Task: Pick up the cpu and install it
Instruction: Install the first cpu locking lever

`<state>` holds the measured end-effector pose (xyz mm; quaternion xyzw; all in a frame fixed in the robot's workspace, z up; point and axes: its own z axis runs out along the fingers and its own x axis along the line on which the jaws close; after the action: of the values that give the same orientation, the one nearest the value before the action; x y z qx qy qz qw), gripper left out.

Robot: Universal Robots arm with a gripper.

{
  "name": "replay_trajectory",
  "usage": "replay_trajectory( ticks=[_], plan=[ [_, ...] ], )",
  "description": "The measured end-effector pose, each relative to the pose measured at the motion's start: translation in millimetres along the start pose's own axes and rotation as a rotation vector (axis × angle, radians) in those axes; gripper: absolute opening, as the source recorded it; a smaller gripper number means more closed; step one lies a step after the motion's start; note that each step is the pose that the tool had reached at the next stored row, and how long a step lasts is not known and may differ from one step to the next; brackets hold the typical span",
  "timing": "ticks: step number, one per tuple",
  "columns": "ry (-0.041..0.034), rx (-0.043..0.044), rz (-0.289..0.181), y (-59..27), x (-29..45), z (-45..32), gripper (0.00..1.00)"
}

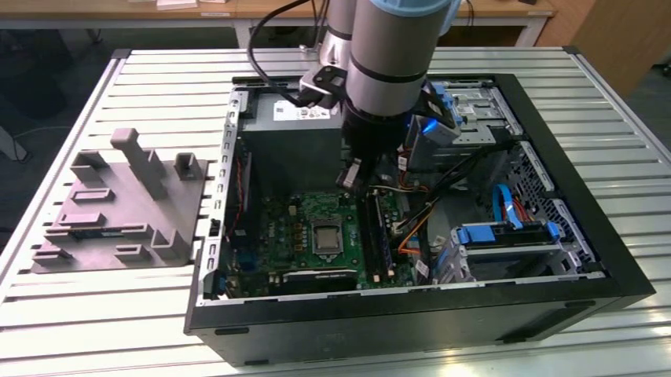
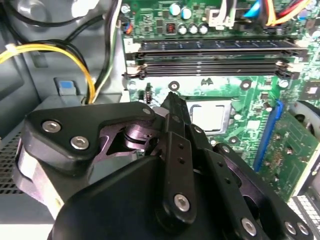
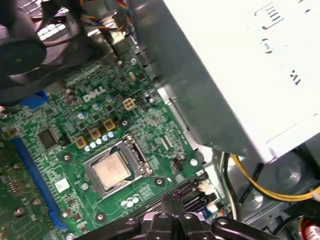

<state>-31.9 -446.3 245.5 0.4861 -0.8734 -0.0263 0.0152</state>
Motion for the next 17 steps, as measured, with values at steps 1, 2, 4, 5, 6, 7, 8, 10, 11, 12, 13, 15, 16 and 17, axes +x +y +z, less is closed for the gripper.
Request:
replay_trajectory(
  ticks=[1,2,4,5,6,7,8,10,11,12,13,15,16,17],
  plan=[
    [-0.0001,0.0000,0.000,1.0,-1.8,0.2,0.11],
    [0.0000,0.0000,0.000,2.1,-3.5,0.5,0.11],
    [0.0000,0.0000,0.000,4.5,-7.4,1.6,0.11],
    [0.0000,0.0000,0.000,5.4,-8.9,2.2,0.11],
    [-0.0001,0.0000,0.000,6.2,-10.4,2.9,0.11],
    [-0.0001,-0.0001,0.000,6.9,-11.5,3.5,0.11],
    [-0.0001,-0.0001,0.000,7.4,-12.0,4.0,0.11],
    [0.0000,0.0000,0.000,8.7,-12.3,5.2,0.11],
    [-0.0001,0.0000,0.000,9.5,-12.7,5.8,0.11],
    [-0.0001,0.0000,0.000,10.2,-12.9,6.3,0.11],
    [0.0001,0.0000,-0.001,11.1,-13.4,6.8,0.11],
    [0.0000,-0.0001,-0.004,12.6,-13.4,8.1,0.11],
    [0.0005,0.0000,-0.007,13.1,-13.2,8.3,0.11],
    [0.0011,0.0000,-0.014,13.3,-13.0,8.4,0.11]
  ],
)
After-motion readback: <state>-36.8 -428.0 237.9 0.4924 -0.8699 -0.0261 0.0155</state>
